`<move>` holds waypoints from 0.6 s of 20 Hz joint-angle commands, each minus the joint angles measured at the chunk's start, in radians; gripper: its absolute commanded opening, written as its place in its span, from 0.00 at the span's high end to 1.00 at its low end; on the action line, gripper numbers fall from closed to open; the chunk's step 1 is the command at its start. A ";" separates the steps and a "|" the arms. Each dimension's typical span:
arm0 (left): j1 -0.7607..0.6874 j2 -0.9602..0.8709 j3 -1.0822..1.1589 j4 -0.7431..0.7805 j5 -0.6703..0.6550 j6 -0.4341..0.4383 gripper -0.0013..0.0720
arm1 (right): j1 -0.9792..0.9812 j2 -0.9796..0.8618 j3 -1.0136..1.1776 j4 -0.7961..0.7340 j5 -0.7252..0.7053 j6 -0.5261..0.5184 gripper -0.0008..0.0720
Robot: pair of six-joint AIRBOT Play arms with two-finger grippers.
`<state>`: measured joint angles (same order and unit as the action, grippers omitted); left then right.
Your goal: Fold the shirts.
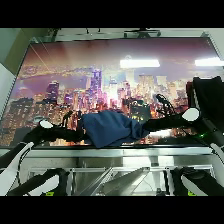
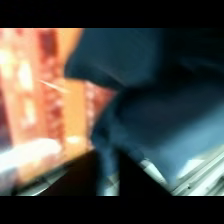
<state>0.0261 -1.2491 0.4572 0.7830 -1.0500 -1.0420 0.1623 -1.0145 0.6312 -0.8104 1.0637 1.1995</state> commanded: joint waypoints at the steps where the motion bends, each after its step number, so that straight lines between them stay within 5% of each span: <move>1: -0.063 -0.089 0.054 0.004 -0.063 0.013 0.96 | 0.001 0.000 0.000 0.004 0.014 0.000 0.96; 8: 0.034 0.049 0.064 -0.028 -0.206 0.014 0.96 | 0.001 0.018 0.010 0.005 0.041 0.000 0.96; 12: 0.160 0.320 0.245 -0.437 -0.498 0.059 0.96 | -0.001 0.140 0.236 0.051 0.181 0.000 0.96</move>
<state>0.1123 -1.0882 0.5892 0.6338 -1.3392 -1.0103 0.1619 -0.9474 0.7303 -0.7982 1.1614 1.1992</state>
